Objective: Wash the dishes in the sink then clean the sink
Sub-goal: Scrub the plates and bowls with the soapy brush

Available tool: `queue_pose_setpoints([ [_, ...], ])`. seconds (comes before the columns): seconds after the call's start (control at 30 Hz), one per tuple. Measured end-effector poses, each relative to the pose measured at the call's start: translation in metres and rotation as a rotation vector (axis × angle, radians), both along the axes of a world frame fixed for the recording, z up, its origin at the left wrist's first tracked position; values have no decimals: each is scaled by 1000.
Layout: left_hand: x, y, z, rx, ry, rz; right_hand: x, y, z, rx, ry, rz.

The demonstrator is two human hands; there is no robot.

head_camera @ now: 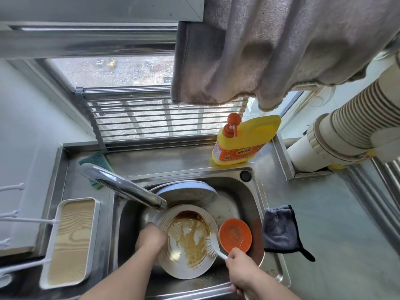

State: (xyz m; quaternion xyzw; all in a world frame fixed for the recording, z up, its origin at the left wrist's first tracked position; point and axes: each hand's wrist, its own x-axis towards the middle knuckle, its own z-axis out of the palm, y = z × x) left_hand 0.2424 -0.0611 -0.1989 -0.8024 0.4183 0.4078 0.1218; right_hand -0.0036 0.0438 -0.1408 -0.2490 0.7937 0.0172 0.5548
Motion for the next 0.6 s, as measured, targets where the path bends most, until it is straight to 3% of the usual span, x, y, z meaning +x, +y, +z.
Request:
queue_pose_setpoints([
  [0.2,16,-5,8,-125,140,-104,6,-1,7,-10,-30,6],
  [0.47,10,-1,18,-134,496,297,5,8,13,-63,-117,-61],
  [0.6,0,7,46,-165,600,372,2,17,28,-65,-162,-52],
])
